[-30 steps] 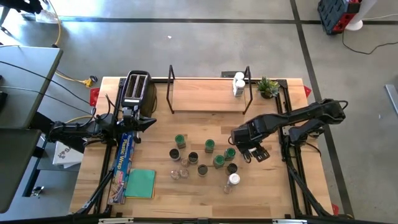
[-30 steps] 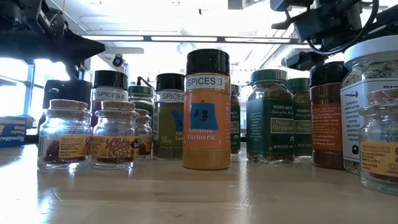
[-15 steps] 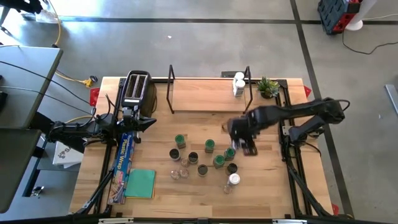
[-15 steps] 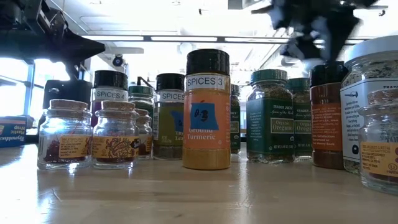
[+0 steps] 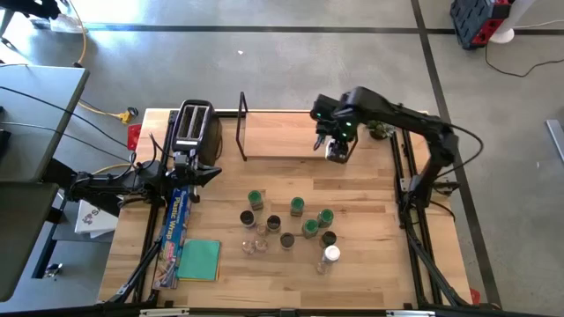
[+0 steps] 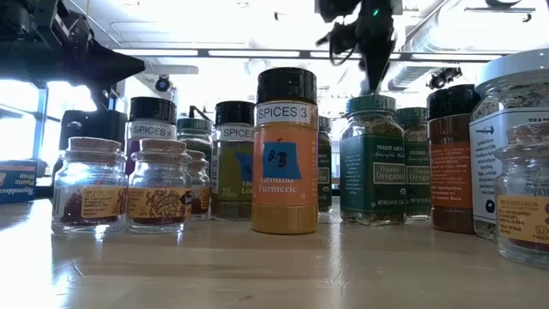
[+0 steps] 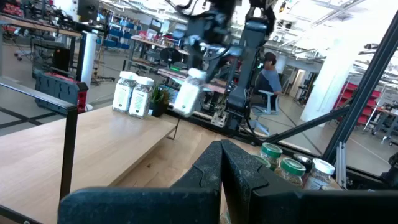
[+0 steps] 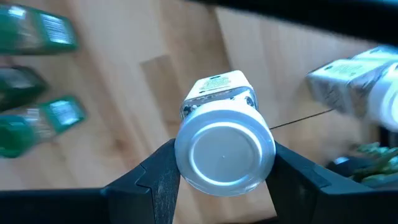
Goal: Shelf spices
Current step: Put the white seasoning bottle on the shelf and align it with the other white seasoning bottles
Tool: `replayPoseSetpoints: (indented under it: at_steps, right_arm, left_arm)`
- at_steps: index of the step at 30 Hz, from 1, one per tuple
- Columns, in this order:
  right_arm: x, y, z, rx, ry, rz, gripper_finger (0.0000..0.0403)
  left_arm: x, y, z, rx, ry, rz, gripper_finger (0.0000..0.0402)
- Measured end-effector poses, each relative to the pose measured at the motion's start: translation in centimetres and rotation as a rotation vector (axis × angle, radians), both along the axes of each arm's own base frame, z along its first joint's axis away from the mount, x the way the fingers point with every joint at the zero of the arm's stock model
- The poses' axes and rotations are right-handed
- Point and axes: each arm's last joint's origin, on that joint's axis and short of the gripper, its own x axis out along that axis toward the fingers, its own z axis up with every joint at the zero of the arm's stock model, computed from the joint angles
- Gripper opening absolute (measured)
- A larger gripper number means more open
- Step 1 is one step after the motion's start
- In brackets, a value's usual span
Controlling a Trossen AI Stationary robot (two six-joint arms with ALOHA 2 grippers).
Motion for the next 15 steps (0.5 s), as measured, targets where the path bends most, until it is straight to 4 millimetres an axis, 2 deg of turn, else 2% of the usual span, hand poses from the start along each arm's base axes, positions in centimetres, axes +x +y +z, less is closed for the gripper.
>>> replayPoseSetpoints:
  at_steps: [4,8,15]
  right_arm:
    - [1.6,-1.8,-2.0,-0.010,0.073,0.058,0.0188]
    - [2.0,-2.6,-3.7,0.009,0.148,0.097,0.0188]
    - [1.9,-3.5,-4.3,-0.049,0.193,0.088,0.0188]
  left_arm:
    - [0.0,0.0,0.0,0.000,0.000,0.000,0.0000]
    - [0.0,0.0,0.0,0.000,0.000,0.000,0.0000]
    - [0.0,0.0,0.0,0.000,0.000,0.000,0.0000]
